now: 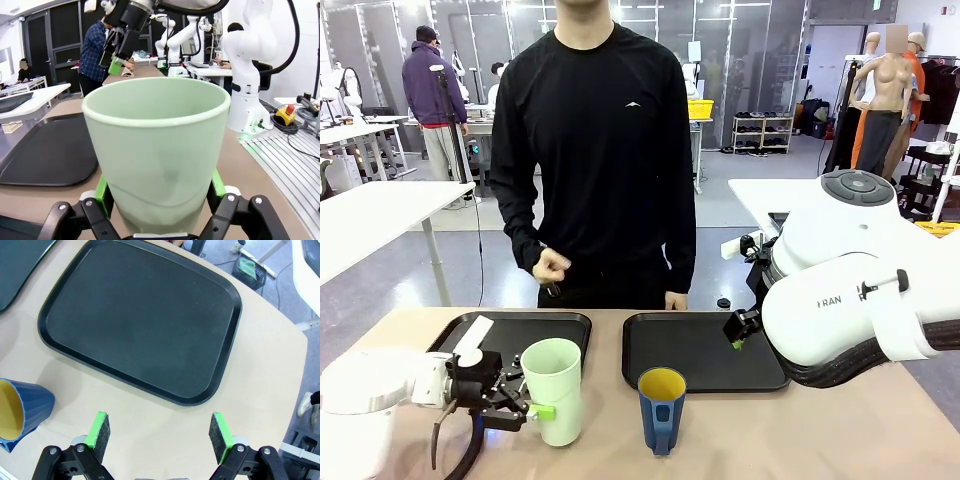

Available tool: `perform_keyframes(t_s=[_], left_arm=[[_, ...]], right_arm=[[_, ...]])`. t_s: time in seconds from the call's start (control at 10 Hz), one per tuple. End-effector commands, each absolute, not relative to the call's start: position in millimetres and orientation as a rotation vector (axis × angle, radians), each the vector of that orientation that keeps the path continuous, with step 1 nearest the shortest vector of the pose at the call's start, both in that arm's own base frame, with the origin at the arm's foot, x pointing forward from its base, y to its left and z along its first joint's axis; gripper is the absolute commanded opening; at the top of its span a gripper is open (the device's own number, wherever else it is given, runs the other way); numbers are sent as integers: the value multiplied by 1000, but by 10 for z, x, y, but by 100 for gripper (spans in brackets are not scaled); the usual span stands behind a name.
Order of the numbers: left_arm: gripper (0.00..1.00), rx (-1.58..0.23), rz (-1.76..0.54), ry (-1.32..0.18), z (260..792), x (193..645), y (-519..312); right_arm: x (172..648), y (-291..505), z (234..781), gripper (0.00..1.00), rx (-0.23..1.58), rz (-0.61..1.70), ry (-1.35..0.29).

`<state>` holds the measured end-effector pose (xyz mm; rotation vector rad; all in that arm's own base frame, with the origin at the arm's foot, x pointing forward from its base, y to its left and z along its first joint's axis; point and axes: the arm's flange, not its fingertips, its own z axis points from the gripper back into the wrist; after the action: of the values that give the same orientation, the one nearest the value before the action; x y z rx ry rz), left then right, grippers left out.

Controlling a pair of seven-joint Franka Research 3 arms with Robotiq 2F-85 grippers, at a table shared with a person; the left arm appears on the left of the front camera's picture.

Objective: Sort and store the cups by type.
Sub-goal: Pick up the Reusable plastic cup, then place the picked Reusable plastic cup into the Flat Tray indicated by the person.

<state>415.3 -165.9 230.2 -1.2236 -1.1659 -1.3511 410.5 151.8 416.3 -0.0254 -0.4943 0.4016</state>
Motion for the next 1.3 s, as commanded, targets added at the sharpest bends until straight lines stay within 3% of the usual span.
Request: perform_keyframes(t_s=[0.0, 0.5, 0.6, 1.2], left_arm=[[23, -1210, -1364, -1154, 2613, 4026, -1478], [23, -1165, -1375, -1171, 2776, 3932, -1131], [23, -1174, -1351, -1169, 2696, 4119, -1251], [23, -1174, -1351, -1169, 2696, 4119, -1251]], right_arm=[[4109, 1519, 4163, 100, -25, 402, -495], [4109, 1519, 4163, 100, -25, 402, -495], [4109, 1519, 4163, 100, -25, 402, -495], [4109, 1519, 4163, 100, -25, 402, -495]])
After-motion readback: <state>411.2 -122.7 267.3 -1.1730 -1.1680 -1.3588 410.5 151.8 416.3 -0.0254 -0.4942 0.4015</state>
